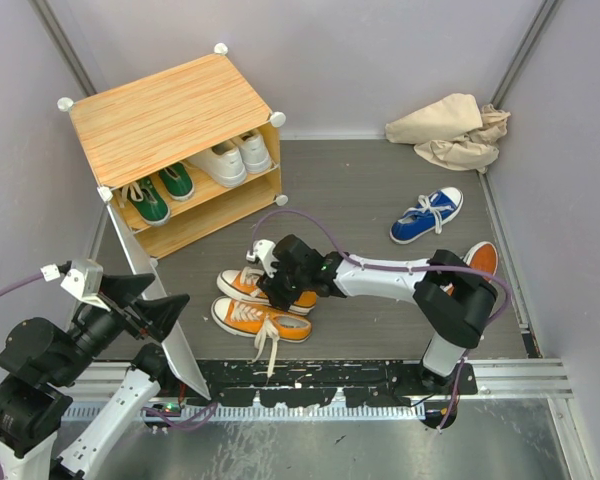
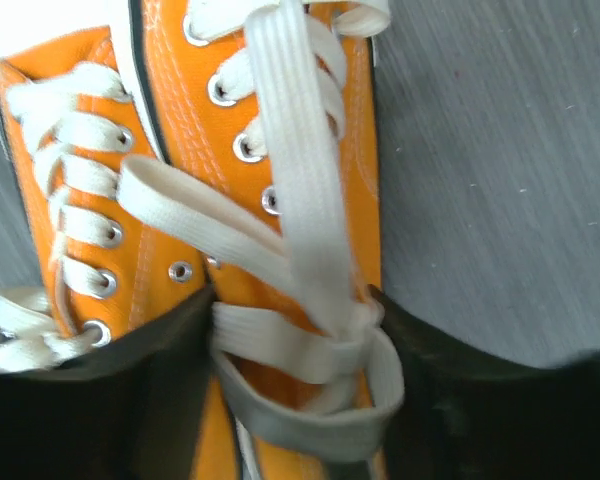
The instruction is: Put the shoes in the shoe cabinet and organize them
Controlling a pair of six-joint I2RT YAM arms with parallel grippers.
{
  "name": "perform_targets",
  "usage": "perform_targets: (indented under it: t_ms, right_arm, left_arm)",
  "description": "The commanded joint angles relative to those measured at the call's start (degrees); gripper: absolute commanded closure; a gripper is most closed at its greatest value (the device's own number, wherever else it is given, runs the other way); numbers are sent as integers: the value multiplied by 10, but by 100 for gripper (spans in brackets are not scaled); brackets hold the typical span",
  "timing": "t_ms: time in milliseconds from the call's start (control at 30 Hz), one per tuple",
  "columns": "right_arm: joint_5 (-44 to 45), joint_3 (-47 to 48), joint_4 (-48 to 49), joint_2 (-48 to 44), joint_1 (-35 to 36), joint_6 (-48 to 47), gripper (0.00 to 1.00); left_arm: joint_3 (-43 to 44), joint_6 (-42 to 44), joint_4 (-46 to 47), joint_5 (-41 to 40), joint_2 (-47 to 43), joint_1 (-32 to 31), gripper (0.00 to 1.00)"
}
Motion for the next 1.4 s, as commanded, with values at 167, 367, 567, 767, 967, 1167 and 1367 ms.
perform_targets:
  t_ms: [167,367,567,767,967,1167,1367]
  right_arm:
    - [142,40,20,-1,3,31,99]
    - [402,22,30,-21,-5,72,99]
    - [333,29,23,20,-63,99,54]
    - [226,6,13,-38,-61,78,6]
    - [100,-37,-10,-160,-40,67,11]
    - [20,-73,-49,-219,8,56,15]
    - [-33,-103,-28,-192,34,56,19]
  left_arm:
    - [-4,-13,-68,6,-7,0,2]
    - [-5,-12,-66,5,-8,-1,2]
    - [-13,-12,-61,9,-7,-1,2]
    - [-16,-11,-65,11,-7,0,2]
    - [-16,-10,-64,9,-7,0,2]
    - [-17,-11,-64,9,-8,0,2]
    - [-23,-22,-59,8,-13,0,2]
